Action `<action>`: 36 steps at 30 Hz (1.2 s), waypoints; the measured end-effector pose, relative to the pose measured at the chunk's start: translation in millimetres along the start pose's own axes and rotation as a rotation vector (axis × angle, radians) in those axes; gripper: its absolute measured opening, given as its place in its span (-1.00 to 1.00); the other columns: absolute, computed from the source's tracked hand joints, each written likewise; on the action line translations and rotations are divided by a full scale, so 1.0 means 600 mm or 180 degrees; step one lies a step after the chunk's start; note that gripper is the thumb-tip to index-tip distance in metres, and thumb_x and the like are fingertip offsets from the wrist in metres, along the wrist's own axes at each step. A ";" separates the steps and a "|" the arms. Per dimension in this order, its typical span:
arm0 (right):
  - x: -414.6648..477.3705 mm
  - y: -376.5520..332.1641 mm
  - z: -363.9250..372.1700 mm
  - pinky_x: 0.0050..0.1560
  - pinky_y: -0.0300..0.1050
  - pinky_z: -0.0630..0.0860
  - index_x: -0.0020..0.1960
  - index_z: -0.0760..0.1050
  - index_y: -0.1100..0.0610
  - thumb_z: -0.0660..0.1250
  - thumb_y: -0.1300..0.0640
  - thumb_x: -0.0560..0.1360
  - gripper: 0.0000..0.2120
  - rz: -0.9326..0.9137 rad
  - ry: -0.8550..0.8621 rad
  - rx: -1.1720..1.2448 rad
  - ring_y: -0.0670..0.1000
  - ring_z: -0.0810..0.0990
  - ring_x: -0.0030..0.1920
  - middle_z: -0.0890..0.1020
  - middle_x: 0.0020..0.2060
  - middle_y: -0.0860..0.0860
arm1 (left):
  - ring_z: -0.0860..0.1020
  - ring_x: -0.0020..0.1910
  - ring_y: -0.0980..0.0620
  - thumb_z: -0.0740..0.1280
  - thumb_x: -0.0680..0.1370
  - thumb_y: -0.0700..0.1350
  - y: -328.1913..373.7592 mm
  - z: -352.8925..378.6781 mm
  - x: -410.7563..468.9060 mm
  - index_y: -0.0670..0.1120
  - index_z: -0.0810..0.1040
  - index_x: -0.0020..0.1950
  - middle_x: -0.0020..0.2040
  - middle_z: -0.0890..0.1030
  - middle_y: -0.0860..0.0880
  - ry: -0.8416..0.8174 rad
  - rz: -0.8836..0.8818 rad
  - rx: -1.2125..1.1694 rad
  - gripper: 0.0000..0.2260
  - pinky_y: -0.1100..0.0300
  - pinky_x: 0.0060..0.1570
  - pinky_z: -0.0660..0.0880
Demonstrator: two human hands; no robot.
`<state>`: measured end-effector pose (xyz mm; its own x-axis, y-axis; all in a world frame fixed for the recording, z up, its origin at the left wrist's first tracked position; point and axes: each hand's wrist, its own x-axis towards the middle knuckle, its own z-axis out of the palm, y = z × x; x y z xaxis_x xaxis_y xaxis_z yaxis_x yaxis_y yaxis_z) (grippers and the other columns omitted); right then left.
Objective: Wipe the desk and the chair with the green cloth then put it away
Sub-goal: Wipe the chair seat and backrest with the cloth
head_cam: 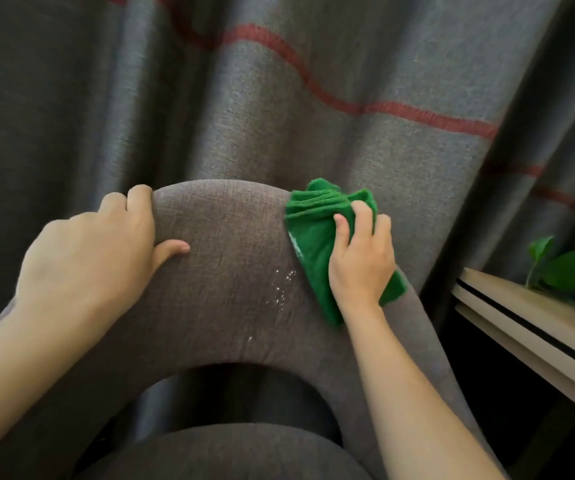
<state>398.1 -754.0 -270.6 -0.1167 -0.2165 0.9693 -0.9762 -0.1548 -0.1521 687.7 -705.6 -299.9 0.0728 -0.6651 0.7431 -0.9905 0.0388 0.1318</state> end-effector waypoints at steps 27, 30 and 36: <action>0.008 -0.010 0.060 -0.20 0.10 0.40 0.25 0.42 0.16 0.21 -0.14 0.61 -0.60 -0.0095 0.0388 -0.0571 0.22 0.49 -0.17 0.52 -0.07 0.23 | 0.57 -0.37 -0.33 0.18 0.43 0.38 0.000 0.003 0.000 -0.16 0.34 0.21 -0.13 0.55 -0.29 0.0156 0.0043 0.0029 -0.34 -0.21 -0.38 0.55; 0.008 -0.021 0.064 -0.18 0.09 0.40 0.23 0.48 0.19 0.22 -0.13 0.62 -0.59 0.0220 0.0449 -0.0566 0.22 0.49 -0.17 0.52 -0.08 0.21 | 0.57 -0.34 -0.35 0.19 0.41 0.39 -0.003 0.007 0.003 -0.15 0.34 0.20 -0.11 0.55 -0.30 0.0223 0.0033 -0.0020 -0.33 -0.24 -0.36 0.55; -0.246 -0.036 0.084 -0.20 0.09 0.36 0.22 0.38 0.17 0.14 -0.15 0.64 -0.61 -0.0584 0.0023 -0.0161 0.19 0.41 -0.20 0.46 -0.08 0.22 | 0.58 -0.29 -0.37 0.18 0.39 0.41 -0.004 0.014 0.006 -0.13 0.32 0.20 -0.10 0.54 -0.30 0.0268 0.0002 -0.0052 -0.32 -0.28 -0.30 0.54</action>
<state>445.7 -767.1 -420.0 0.0628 -0.1820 0.9813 -0.9891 -0.1422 0.0369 689.6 -714.2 -303.3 0.0826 -0.6002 0.7956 -0.9886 0.0517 0.1416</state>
